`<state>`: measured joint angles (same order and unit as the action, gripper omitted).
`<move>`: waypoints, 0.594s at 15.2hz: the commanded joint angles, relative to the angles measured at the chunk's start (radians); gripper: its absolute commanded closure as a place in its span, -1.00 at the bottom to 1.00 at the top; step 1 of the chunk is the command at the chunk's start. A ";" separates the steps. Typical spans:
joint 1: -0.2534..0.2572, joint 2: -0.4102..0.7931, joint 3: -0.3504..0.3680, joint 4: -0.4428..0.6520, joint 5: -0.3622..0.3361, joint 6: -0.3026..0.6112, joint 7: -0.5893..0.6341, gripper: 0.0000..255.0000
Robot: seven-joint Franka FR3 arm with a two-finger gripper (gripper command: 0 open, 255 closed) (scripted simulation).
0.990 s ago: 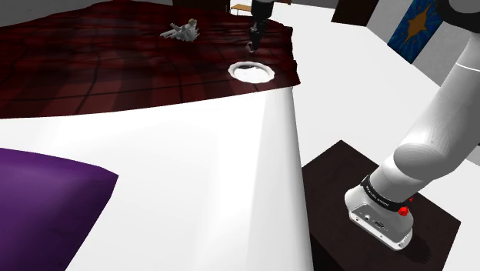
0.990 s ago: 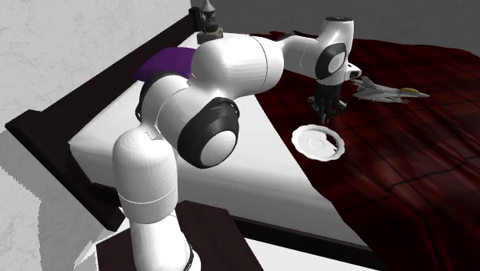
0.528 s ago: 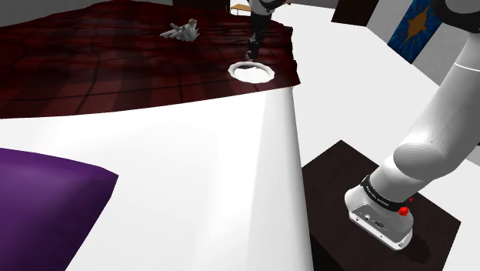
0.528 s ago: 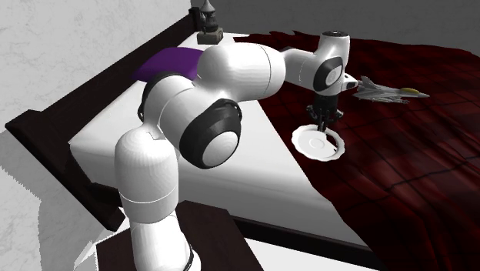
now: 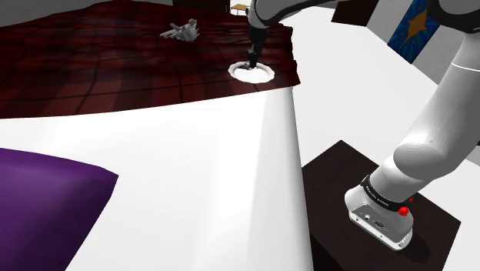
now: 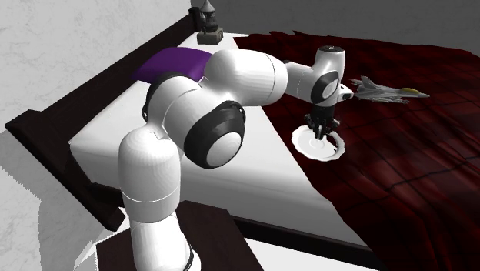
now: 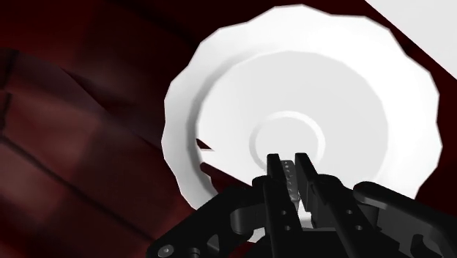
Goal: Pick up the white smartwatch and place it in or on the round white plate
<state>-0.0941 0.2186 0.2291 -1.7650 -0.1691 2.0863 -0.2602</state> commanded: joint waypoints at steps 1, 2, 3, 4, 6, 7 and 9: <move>0.000 0.003 0.000 -0.002 -0.001 0.006 0.001 1.00; 0.000 0.003 0.000 -0.002 -0.001 0.006 0.001 1.00; 0.000 0.003 0.000 -0.002 -0.001 0.006 0.001 1.00; 0.000 0.003 0.000 -0.002 -0.001 0.006 0.001 1.00; 0.000 0.003 0.000 -0.002 -0.001 0.006 0.001 1.00; 0.000 0.003 0.000 -0.002 -0.001 0.006 0.001 -1.00; 0.000 0.003 0.000 -0.002 -0.001 0.006 0.001 -1.00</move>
<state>-0.0938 0.2219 0.2288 -1.7669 -0.1704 2.0918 -0.2590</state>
